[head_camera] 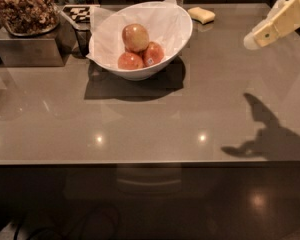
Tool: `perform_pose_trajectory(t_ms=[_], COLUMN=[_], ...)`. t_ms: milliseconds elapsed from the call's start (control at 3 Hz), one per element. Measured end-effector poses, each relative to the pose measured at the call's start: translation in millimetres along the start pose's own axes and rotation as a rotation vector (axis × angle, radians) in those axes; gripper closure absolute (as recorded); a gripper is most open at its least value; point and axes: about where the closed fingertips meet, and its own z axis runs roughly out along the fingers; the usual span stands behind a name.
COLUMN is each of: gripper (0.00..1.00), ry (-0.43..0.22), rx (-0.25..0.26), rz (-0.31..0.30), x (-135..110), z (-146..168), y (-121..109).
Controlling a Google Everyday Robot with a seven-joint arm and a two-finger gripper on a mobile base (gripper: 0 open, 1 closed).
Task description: Pick apple from white bowl
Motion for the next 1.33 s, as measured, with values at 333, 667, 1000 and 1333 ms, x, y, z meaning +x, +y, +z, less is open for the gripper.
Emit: perform_pose_trajectory(t_ms=[333,667,1000,1333], gripper=[0.00,0.00,0.00,0.00], ry=[-0.005,0.030,0.074,0.072], rx=[0.008,-0.019,-0.074,-0.084], rz=[0.059,0.081,0.038,0.028], x=[10.6,12.4,-1.8,-7.3], z=[18.6,58.2,103.7,110.5], y=[-0.7,-7.9,-7.5,-5.1])
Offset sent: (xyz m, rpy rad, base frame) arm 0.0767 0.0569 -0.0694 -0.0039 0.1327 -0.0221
